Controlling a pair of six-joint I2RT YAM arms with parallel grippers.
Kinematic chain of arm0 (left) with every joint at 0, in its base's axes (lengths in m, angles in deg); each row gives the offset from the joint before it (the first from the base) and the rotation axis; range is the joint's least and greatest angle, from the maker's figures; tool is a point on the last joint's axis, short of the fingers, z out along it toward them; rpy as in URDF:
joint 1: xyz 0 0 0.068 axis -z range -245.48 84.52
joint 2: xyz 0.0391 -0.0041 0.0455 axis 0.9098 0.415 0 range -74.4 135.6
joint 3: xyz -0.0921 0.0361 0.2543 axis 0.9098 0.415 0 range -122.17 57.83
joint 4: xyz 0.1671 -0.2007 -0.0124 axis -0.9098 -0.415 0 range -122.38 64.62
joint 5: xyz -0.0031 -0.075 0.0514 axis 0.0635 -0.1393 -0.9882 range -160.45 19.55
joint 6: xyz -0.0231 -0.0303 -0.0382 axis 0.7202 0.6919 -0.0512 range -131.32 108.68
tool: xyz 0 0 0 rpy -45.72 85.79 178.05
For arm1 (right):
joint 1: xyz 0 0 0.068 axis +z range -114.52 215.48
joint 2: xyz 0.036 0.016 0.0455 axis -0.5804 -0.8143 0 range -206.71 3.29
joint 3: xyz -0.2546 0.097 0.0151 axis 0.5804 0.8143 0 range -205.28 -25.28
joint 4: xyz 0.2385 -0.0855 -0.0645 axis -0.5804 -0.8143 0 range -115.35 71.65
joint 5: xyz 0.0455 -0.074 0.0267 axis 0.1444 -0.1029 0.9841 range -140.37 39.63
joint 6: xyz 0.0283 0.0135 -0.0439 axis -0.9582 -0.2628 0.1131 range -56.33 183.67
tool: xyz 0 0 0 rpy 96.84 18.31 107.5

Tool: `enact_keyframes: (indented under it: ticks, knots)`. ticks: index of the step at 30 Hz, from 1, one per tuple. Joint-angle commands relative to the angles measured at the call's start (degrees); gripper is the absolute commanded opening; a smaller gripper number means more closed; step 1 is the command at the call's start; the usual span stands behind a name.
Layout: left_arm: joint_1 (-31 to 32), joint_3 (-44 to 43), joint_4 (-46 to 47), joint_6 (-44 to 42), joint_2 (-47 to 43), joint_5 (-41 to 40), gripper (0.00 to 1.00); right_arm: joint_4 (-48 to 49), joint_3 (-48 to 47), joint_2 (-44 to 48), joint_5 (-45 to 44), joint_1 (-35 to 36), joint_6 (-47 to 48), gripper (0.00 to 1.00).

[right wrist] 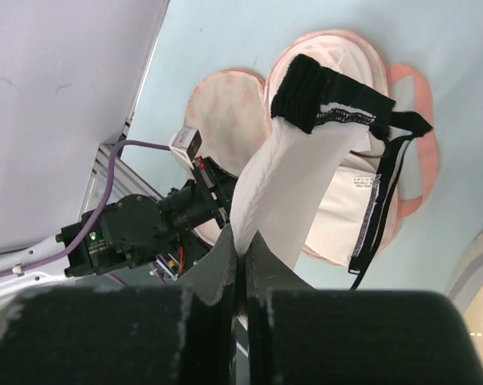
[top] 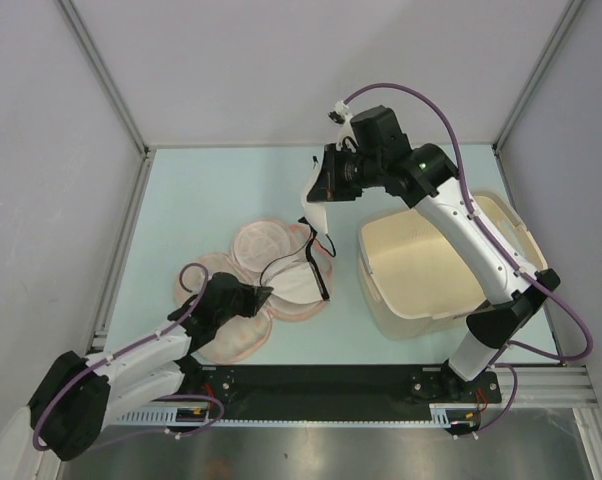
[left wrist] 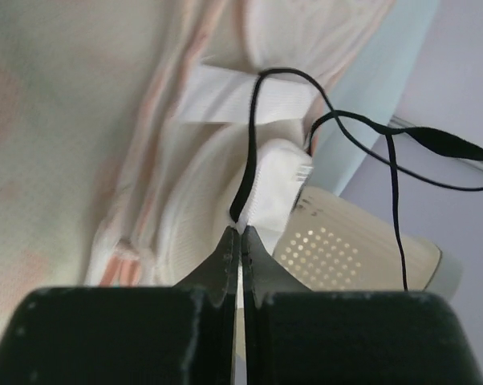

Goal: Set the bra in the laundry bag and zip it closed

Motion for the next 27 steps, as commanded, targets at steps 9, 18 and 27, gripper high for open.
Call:
enact_keyframes:
  ticks: [9,18,27]
  knots:
    - [3.09,-2.69,-28.02,6.44,-12.29,-1.04,1.00,1.02,2.39,1.66,-0.65,1.23,-3.05,0.00]
    - [-0.69,-26.10,-29.55,-38.86,-13.10,-6.66,0.95,-2.76,-1.48,-2.73,-3.46,2.37,-9.20,0.03]
    - [9.14,-35.30,-6.42,-67.75,-8.17,1.53,0.99,-5.93,-3.77,-5.64,-10.47,4.21,-17.98,0.00]
